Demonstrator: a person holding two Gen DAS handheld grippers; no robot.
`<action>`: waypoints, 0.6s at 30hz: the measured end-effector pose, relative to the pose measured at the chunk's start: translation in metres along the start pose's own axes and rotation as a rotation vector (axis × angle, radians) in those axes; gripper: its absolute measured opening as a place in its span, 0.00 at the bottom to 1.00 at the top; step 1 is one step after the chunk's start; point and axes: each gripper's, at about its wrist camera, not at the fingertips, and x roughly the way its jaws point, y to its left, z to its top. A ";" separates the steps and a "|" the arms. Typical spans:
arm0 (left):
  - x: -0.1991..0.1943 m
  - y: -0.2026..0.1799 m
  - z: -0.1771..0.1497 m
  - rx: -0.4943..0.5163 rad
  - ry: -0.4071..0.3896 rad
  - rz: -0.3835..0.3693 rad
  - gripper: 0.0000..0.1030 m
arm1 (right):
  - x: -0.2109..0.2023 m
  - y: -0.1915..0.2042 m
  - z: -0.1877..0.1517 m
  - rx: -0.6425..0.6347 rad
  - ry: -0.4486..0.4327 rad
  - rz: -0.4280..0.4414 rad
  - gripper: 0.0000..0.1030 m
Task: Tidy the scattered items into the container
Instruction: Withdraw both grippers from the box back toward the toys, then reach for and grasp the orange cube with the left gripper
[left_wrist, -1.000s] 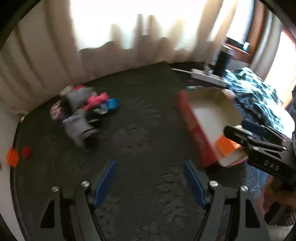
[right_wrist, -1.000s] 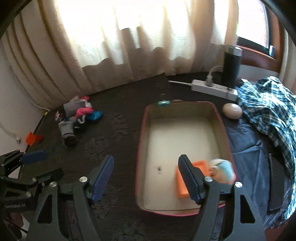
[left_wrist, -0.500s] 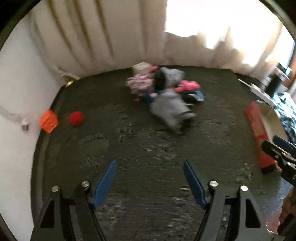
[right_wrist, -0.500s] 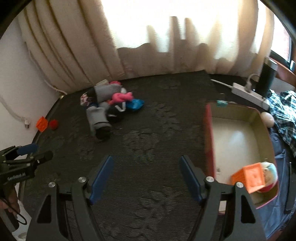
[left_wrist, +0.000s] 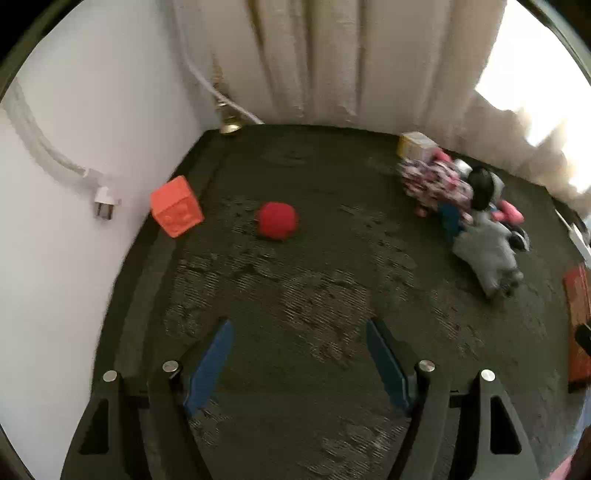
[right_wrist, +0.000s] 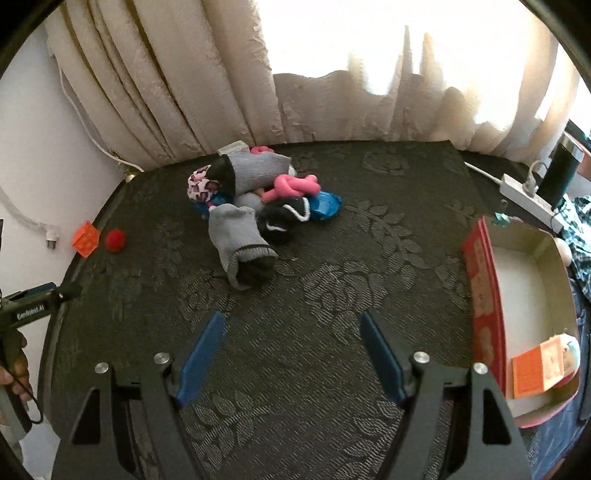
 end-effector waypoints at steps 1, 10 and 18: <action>0.003 0.007 0.003 -0.011 0.001 0.006 0.74 | 0.002 0.003 0.002 -0.003 0.002 -0.002 0.77; 0.031 0.053 0.028 -0.093 0.032 0.040 0.74 | 0.030 0.027 0.022 -0.026 0.031 -0.005 0.77; 0.064 0.104 0.054 -0.228 0.065 0.101 0.74 | 0.056 0.043 0.029 -0.041 0.079 -0.005 0.77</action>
